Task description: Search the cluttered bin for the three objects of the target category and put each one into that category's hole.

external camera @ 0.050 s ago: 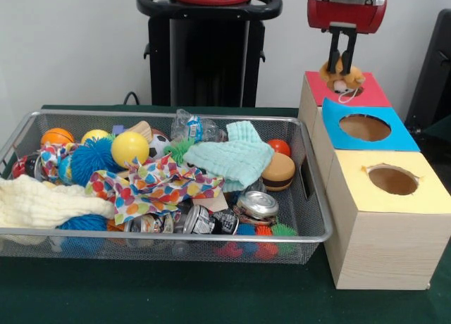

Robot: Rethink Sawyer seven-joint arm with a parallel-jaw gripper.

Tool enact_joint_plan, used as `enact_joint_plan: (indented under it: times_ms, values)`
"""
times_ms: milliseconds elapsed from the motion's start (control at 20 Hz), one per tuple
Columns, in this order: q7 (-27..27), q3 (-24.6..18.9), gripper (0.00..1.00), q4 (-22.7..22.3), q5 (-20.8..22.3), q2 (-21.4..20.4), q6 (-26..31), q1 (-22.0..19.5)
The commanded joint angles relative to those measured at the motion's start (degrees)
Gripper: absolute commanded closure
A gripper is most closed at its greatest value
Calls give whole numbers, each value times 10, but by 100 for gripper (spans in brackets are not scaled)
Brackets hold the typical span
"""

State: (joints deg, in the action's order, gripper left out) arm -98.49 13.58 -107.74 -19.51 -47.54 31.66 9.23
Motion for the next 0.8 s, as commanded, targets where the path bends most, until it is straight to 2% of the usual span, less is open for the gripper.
enact_joint_plan:
  times_ms: [50,550,800]
  values:
    - [-95,-44,100,25,-3,20,-32,-18]
    - [-97,-44,100,26,-3,24,-38,-15]
    - [-81,-53,100,35,-2,32,-36,-28]
